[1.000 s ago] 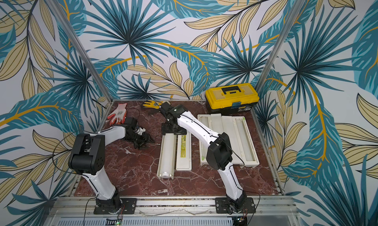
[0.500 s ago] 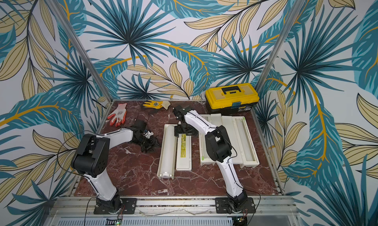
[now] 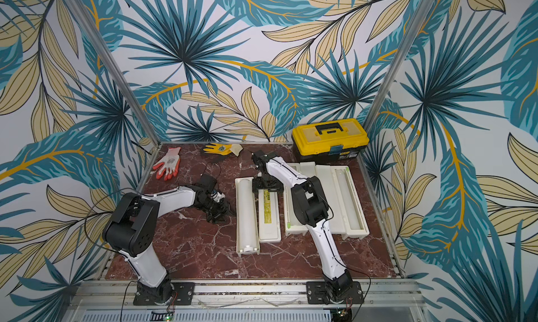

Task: Put plastic wrap rolls into dispensers
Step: Adjust the plastic wrap cutting box at the center of the board.

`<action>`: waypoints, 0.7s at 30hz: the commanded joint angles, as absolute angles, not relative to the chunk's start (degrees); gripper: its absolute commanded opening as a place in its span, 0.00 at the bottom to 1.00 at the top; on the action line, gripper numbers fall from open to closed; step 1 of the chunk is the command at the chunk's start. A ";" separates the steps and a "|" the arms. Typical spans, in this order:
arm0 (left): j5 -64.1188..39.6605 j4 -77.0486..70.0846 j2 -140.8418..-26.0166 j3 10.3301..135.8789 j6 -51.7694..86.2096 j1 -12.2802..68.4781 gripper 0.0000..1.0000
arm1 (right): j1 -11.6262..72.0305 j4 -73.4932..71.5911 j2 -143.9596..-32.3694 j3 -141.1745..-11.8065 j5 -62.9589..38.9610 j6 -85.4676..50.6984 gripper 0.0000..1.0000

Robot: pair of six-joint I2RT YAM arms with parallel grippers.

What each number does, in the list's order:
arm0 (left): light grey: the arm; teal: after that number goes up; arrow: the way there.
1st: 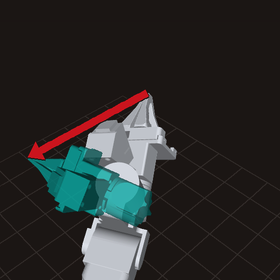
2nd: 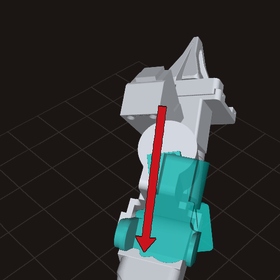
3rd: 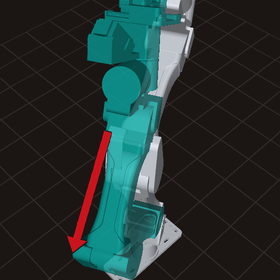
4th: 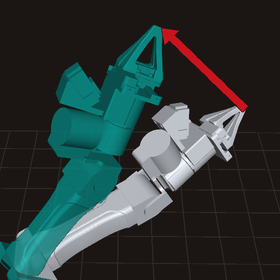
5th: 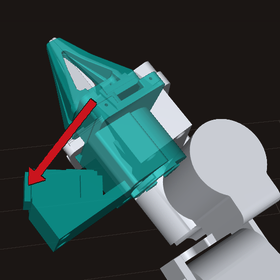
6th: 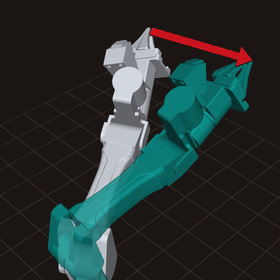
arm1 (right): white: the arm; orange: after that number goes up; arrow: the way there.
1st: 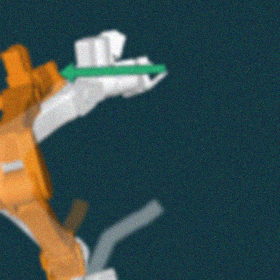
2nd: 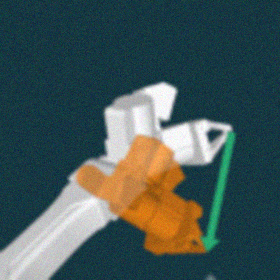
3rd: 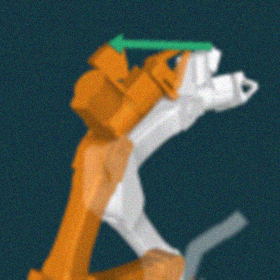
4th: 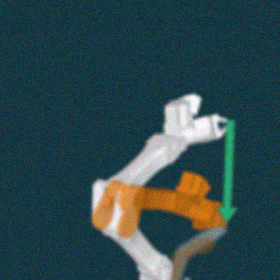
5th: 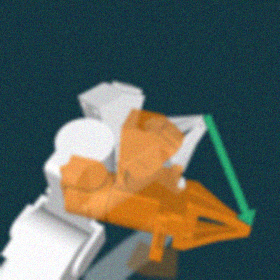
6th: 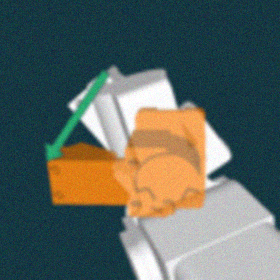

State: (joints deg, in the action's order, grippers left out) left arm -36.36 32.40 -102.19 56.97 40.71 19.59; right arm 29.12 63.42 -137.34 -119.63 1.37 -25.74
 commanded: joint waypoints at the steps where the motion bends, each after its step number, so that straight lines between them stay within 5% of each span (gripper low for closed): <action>1: -31.23 35.02 -106.59 55.30 40.68 20.89 0.54 | 28.87 63.35 -141.56 -120.29 -0.90 -23.41 0.99; 5: -30.17 35.05 -106.39 55.96 40.19 20.24 0.55 | 28.87 63.69 -142.21 -120.20 -0.40 -23.05 0.99; 11: -29.03 36.78 -103.72 58.29 37.96 15.74 0.56 | 28.86 63.17 -141.46 -119.50 -0.02 -22.29 0.85; 21: -32.37 39.81 -103.05 70.19 31.01 9.49 0.65 | 28.92 66.21 -126.69 -118.02 3.97 -22.91 0.76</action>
